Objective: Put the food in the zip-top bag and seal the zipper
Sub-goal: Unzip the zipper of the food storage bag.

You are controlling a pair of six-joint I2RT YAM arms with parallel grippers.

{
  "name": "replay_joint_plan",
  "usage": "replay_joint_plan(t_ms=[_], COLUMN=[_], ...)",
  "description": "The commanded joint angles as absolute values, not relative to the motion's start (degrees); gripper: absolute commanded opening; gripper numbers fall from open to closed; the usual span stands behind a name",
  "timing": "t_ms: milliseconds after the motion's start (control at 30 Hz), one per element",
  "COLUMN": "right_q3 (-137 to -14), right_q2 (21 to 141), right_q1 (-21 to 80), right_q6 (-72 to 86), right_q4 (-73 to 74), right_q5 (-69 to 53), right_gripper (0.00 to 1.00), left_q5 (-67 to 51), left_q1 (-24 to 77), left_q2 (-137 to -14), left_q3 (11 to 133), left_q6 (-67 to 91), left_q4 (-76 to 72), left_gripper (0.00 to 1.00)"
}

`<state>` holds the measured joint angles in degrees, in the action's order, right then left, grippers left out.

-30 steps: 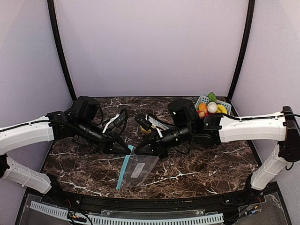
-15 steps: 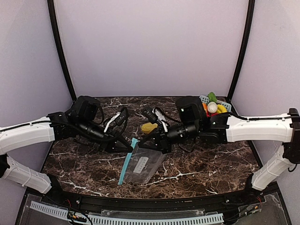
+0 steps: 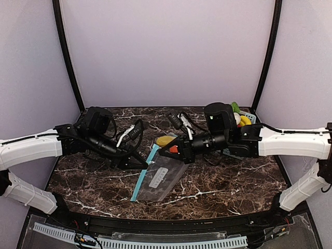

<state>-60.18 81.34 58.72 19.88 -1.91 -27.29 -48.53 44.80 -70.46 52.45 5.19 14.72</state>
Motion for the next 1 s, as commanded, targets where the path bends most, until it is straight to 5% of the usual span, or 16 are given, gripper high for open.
replay_joint_plan(t_ms=[0,367,967], right_q3=[-60.22,-62.28,-62.25], right_q2=[78.17,76.70,74.87], right_q1=[56.43,54.01,47.46], right_q6=[20.35,20.14,20.89], right_q4=[-1.81,4.00,5.07], right_q5=[-19.85,-8.58,-10.44], right_gripper=[0.00,0.00,0.00], left_q5=[-48.63,-48.43,-47.41], left_q1=[44.89,44.91,44.88], left_q2=[-70.58,-71.40,-71.75], left_q3=[51.50,51.53,50.27], left_q6=[4.27,3.18,2.89], left_q4=[19.73,21.29,22.55], left_gripper=[0.01,0.01,0.01])
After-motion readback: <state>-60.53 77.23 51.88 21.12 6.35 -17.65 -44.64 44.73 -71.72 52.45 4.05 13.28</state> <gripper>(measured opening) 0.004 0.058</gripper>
